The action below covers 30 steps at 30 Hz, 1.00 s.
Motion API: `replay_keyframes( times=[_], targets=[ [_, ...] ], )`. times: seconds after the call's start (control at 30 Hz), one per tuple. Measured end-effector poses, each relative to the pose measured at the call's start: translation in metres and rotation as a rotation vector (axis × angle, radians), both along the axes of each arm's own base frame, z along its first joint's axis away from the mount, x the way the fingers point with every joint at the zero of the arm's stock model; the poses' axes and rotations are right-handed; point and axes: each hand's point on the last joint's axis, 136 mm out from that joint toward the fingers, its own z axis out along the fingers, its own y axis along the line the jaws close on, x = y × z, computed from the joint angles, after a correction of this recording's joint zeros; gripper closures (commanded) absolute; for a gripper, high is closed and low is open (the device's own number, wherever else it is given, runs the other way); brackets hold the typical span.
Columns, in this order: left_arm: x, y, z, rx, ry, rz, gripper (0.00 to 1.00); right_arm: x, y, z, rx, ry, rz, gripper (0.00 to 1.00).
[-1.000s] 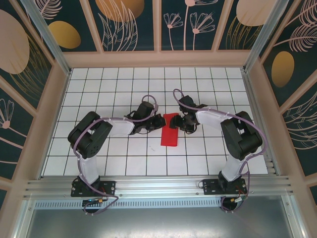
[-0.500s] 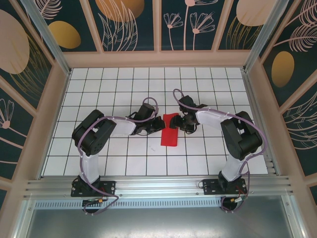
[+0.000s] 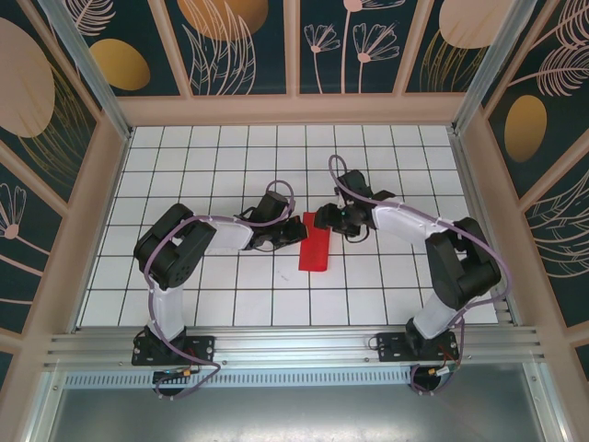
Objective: Fold a paper plane with a square sheet of paper (pick it up from the middle)
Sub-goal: Hold the square sheet of paper at the center of the table, then fold the square sheet of paper in half at the center of the table.
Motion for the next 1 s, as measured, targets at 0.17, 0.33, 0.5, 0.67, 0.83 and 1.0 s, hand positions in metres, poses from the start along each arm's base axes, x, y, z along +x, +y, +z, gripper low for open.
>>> replay_keyframes(
  times=[0.17,0.33,0.5,0.67,0.83,1.0],
  targets=[
    [0.0,0.0,0.0,0.0,-0.001,-0.001,0.94,0.004,0.019,0.02,0.138,-0.037,0.028,0.75],
    [0.0,0.0,0.0,0.0,-0.001,-0.002,0.94,-0.004,0.028,0.007,0.195,0.008,0.062,0.8],
    [0.0,-0.001,0.0,0.001,-0.003,-0.004,0.94,-0.012,0.023,-0.017,0.198,0.066,0.06,0.8],
    [0.0,-0.001,0.0,0.001,-0.003,-0.004,0.95,-0.016,0.014,-0.029,0.199,0.094,0.045,0.79],
    [0.0,-0.001,0.0,0.001,-0.004,-0.006,0.95,-0.016,0.011,-0.038,0.201,0.102,0.037,0.78],
    [0.0,0.0,0.0,0.002,-0.004,-0.006,0.95,-0.019,0.004,-0.052,0.191,0.129,0.025,0.78]
  ],
)
